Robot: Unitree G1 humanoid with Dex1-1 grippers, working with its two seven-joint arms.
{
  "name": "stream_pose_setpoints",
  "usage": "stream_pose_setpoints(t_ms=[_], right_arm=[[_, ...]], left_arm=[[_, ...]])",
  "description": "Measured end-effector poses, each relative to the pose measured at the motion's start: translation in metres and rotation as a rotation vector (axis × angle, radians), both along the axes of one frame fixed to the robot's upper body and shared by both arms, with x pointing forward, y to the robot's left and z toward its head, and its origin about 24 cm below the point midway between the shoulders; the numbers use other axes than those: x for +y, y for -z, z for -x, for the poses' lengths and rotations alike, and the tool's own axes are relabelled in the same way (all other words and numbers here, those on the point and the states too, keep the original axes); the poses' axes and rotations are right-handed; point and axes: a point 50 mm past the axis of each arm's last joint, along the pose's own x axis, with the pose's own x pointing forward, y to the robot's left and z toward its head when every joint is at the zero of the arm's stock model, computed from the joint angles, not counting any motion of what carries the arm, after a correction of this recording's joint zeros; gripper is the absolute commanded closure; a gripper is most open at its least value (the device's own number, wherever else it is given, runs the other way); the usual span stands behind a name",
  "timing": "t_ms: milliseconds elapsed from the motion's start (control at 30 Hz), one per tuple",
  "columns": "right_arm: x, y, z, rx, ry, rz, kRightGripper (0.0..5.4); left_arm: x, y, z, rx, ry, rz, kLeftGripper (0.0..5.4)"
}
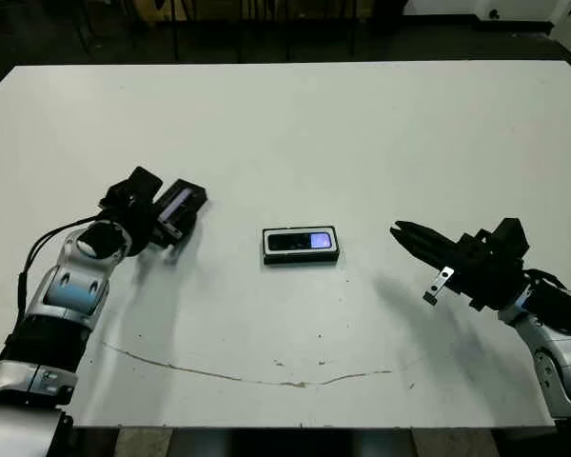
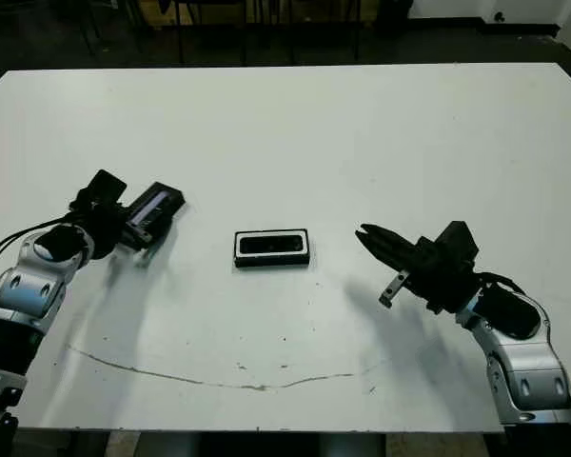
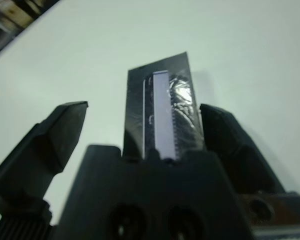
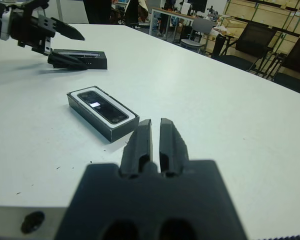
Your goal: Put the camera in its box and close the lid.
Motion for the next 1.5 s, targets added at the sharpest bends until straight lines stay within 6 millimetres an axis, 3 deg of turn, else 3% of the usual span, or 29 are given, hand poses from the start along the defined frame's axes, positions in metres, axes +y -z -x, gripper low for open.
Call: stream_pose_setpoints(t_ms=[200,533,967,1100,1233,1400,1500], right_arm=[[0.0,0.0,0.0,0.0,-0.001,-0.003,5.4],[-0.001,0.001,-0.001,-0.005,0.003,-0.016,5.4],[0.0,-0.002,-0.001,-0.02,0.008,0.005,5.4],[0.0,-0.001,-0.001,-0.015,0.006,-0.003,5.4],[0.0,-0.001,-0.001,-0.015,0.008,-0.003,5.4],[0.0,-0.002,-0.001,-0.024,0.02,0.011,5.4],[0.0,-0.002,-0.001,-0.009,0.039,0.015,5.4]], left_arm=[[-0.002,0.005,0.01,-0.023,-0.015,0.04,1.23],[-0.006,-0.008,0.009,0.089,0.189,0.029,3.12],[-0.009,-0.017,0.01,0.073,0.187,0.039,5.38],[-0.013,-0.024,0.014,0.046,0.221,0.084,5.38],[-0.02,-0.046,0.014,-0.015,0.325,0.151,5.38],[-0.03,-0.081,0.002,-0.095,0.528,0.206,5.38],[-0.035,-0.089,-0.006,-0.068,0.614,0.211,5.38]])
